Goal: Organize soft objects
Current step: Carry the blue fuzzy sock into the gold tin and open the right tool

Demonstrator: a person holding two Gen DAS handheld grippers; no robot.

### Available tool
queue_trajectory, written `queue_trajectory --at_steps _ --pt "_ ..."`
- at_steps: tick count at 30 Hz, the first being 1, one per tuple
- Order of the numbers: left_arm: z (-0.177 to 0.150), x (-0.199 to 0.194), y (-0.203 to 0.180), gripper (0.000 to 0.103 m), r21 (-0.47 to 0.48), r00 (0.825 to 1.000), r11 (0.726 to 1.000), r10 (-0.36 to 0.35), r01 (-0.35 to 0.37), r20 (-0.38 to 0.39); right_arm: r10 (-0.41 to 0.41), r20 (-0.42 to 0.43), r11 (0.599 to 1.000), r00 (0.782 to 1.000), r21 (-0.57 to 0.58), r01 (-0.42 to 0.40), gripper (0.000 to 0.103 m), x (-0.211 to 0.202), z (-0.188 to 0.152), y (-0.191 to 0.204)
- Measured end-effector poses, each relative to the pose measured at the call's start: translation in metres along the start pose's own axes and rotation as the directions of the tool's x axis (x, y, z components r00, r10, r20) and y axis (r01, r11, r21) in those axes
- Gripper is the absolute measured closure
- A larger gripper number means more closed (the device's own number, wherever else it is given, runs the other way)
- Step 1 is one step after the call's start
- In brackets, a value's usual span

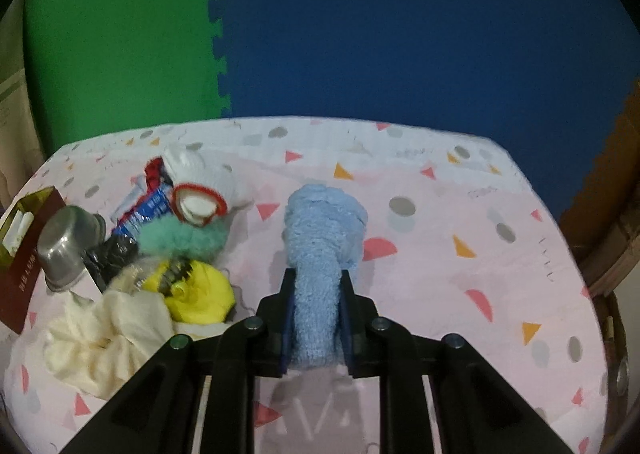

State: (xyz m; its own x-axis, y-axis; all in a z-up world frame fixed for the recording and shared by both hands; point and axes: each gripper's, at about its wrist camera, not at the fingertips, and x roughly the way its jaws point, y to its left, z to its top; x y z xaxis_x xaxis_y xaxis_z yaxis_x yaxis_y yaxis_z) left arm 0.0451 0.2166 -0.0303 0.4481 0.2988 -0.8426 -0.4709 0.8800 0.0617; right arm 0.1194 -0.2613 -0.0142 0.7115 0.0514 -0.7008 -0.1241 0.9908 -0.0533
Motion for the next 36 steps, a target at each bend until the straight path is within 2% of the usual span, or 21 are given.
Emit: queue_trajectory --at_steps 5,9,14,16,22,28,32,36 --pt "-0.001 -0.001 0.006 0.03 -0.008 1.0 1.0 0.015 -0.015 0.01 0.046 0.026 0.999 0.999 -0.021 -0.045 0.085 -0.026 0.016 0.026" --pt "0.001 0.001 0.009 0.028 -0.01 1.0 1.0 0.003 -0.003 -0.009 0.142 0.04 0.987 0.989 -0.075 -0.139 0.085 -0.04 0.029 0.073" --pt "0.002 -0.005 0.014 0.027 -0.01 1.0 1.0 0.013 -0.013 0.006 0.285 0.008 0.949 0.958 -0.141 -0.281 0.085 -0.042 0.034 0.147" --pt "0.003 -0.005 0.017 0.022 -0.013 1.0 1.0 0.016 -0.016 0.008 0.335 -0.011 0.928 0.942 -0.171 -0.332 0.085 -0.042 0.033 0.178" --pt "0.009 -0.008 0.032 0.019 -0.037 1.0 0.999 0.02 -0.019 0.013 0.439 -0.056 0.869 0.897 -0.228 -0.439 0.085 -0.039 0.03 0.26" --pt "0.013 -0.009 0.049 0.017 -0.074 0.999 0.997 0.04 -0.038 0.025 0.485 -0.088 0.836 0.87 -0.248 -0.49 0.085 -0.022 0.032 0.326" --pt "0.014 -0.006 0.058 0.017 -0.104 0.999 0.994 0.034 -0.032 0.014 0.482 -0.109 0.833 0.87 -0.25 -0.493 0.085 -0.008 0.035 0.356" --pt "0.014 -0.005 0.062 0.017 -0.122 1.0 0.992 0.027 -0.026 0.008 0.459 -0.126 0.843 0.879 -0.25 -0.476 0.085 0.013 0.036 0.378"
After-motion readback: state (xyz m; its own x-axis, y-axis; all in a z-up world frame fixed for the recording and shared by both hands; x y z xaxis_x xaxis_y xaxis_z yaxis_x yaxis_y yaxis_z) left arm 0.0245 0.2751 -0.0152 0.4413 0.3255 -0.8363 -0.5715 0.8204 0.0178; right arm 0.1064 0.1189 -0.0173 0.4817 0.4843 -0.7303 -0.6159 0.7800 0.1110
